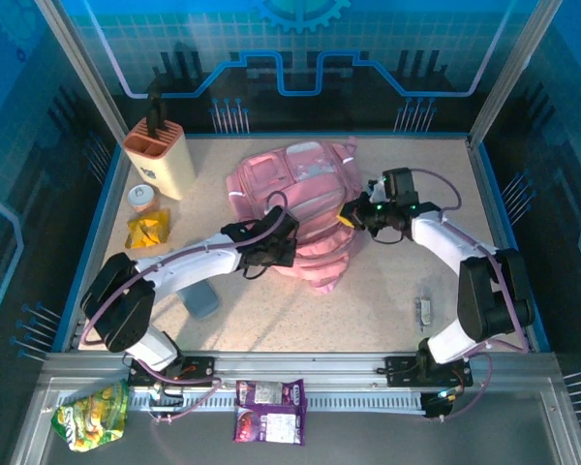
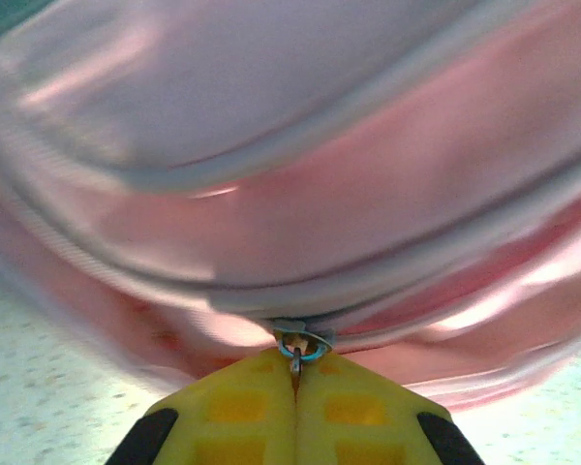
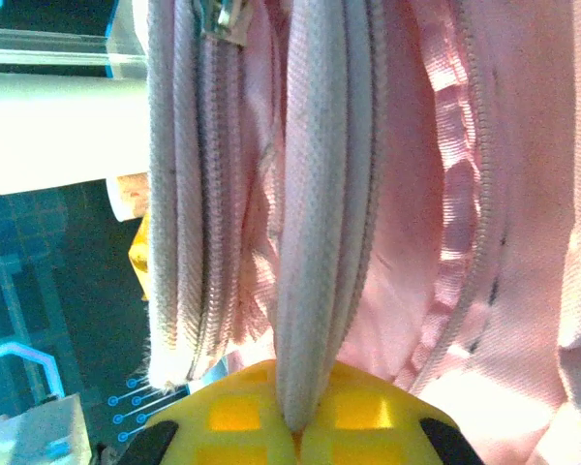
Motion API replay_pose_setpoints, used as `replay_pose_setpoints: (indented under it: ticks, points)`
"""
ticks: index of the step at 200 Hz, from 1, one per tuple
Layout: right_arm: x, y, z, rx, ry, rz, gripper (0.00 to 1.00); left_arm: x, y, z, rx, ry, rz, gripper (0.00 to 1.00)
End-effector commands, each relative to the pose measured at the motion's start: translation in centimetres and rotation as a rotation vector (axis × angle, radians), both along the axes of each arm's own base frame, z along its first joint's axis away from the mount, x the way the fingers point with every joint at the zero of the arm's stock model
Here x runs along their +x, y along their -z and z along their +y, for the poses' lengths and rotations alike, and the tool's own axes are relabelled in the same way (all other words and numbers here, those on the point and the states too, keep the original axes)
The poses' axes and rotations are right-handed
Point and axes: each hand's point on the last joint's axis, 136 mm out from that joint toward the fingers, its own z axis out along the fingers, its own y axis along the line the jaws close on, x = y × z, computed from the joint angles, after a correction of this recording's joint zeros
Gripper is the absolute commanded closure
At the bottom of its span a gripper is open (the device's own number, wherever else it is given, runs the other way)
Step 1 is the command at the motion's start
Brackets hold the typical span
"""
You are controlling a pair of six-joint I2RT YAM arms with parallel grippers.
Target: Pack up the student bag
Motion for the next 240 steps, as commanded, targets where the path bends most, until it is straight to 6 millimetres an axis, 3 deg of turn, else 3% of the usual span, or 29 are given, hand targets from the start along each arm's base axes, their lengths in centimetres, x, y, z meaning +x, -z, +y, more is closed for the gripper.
replay_pose_setpoints:
  ticks: [1,17,44,62,103,123,166,193,219,240]
  points:
    - [3.0,-1.4,-2.1,-0.052,0.025,-0.081,1.00,-1.5,1.7,3.7,0.093,-0.019,0.080,1.00]
    - [3.6,-1.4,-2.1,-0.063,0.021,-0.073,0.99,-0.9,1.4,3.7,0.071,-0.051,0.080,1.00]
    - [2.2,-1.4,0.3,-0.044,-0.036,-0.066,0.57,-0.4,-0.7,-1.8,-0.148,0.031,0.050,1.00]
    - [0.2,-1.2,1.5,-0.032,-0.055,-0.048,0.42,0.2,-1.9,-4.0,-0.165,0.051,0.025,1.00]
    - [-3.5,-0.3,3.6,-0.012,-0.039,-0.027,0.36,0.4,-2.6,-7.6,-0.172,0.108,0.006,1.00]
    - [-4.1,0.5,4.5,-0.032,-0.020,-0.028,0.40,0.6,-2.2,-7.6,-0.153,0.098,0.014,1.00]
    - [-3.3,2.4,6.1,-0.048,0.016,-0.007,0.53,0.1,-2.0,-6.5,-0.141,0.082,0.000,1.00]
    - [-3.1,3.1,6.6,-0.067,0.019,-0.019,0.74,0.0,-1.8,-6.0,-0.119,0.082,-0.001,1.00]
    - [-2.9,2.4,5.6,-0.102,0.010,-0.051,0.95,-0.4,-1.6,-4.9,-0.075,0.086,-0.010,1.00]
    - [-3.0,1.5,5.0,-0.098,-0.029,-0.064,1.00,-0.5,-1.1,-2.4,0.014,0.068,-0.039,1.00]
